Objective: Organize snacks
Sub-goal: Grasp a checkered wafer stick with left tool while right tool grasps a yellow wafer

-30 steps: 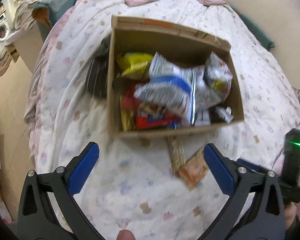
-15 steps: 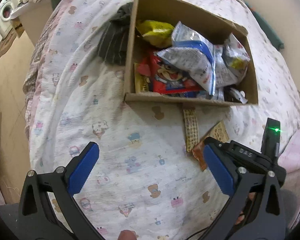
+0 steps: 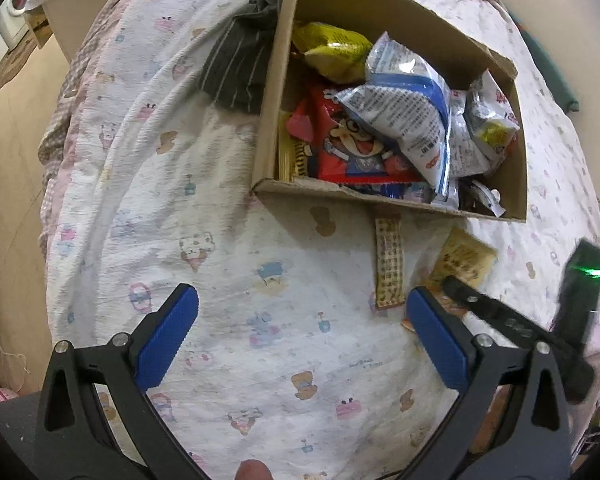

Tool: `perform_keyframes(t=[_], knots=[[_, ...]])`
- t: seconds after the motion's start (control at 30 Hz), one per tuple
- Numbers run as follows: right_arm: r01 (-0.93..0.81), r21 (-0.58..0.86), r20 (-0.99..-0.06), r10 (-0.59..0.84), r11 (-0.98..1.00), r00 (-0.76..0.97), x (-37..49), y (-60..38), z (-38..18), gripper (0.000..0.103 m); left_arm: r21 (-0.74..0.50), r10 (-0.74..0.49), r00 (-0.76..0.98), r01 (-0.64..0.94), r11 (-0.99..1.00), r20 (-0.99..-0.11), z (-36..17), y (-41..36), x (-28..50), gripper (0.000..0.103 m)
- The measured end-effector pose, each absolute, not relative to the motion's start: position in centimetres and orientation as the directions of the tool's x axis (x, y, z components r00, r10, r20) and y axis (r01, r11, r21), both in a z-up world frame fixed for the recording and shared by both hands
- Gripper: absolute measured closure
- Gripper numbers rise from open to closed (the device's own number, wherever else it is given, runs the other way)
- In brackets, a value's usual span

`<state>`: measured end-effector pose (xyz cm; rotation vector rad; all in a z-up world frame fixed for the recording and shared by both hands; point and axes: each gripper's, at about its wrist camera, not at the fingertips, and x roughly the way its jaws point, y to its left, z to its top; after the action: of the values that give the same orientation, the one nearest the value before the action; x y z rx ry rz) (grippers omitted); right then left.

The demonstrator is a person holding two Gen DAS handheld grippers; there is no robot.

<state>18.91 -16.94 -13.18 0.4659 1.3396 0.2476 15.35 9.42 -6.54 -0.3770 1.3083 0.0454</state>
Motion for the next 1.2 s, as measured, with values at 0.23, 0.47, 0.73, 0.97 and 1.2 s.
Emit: perform_keyframes(t=[0.23, 0.47, 0.73, 0.97, 1.2], knots=[[-0.063, 0.482, -0.845, 0.483, 0.874, 0.228, 18.2, -18.2, -8.2, 0.090, -0.233, -0.178, 0.231, -0.239, 0.943, -0.957, -8.2, 8.0, 15.4, 0.000], [-0.177, 0.534, -0.784, 0.563, 0.827, 0.263, 16.0, -20.4, -4.9, 0.090, -0.182, -0.143, 0.221, -0.166, 0.969, -0.965, -9.7, 4.2, 16.1, 0.003], [-0.105, 0.554, -0.764, 0.555, 0.826, 0.329, 15.7, -24.0, -5.6, 0.090, -0.179, -0.155, 0.177, -0.134, 0.975, -0.972, -12.7, 0.1, 17.7, 0.015], [-0.035, 0.577, -0.755, 0.549, 0.816, 0.359, 16.1, -26.4, -5.9, 0.090, -0.137, -0.114, 0.171, -0.125, 0.983, -0.979, -14.5, -1.6, 19.8, 0.034], [-0.020, 0.573, -0.764, 0.543, 0.819, 0.347, 16.5, -26.6, -6.5, 0.090, -0.101, -0.084, 0.170, -0.097, 0.990, -0.982, -15.4, -2.8, 21.6, 0.036]])
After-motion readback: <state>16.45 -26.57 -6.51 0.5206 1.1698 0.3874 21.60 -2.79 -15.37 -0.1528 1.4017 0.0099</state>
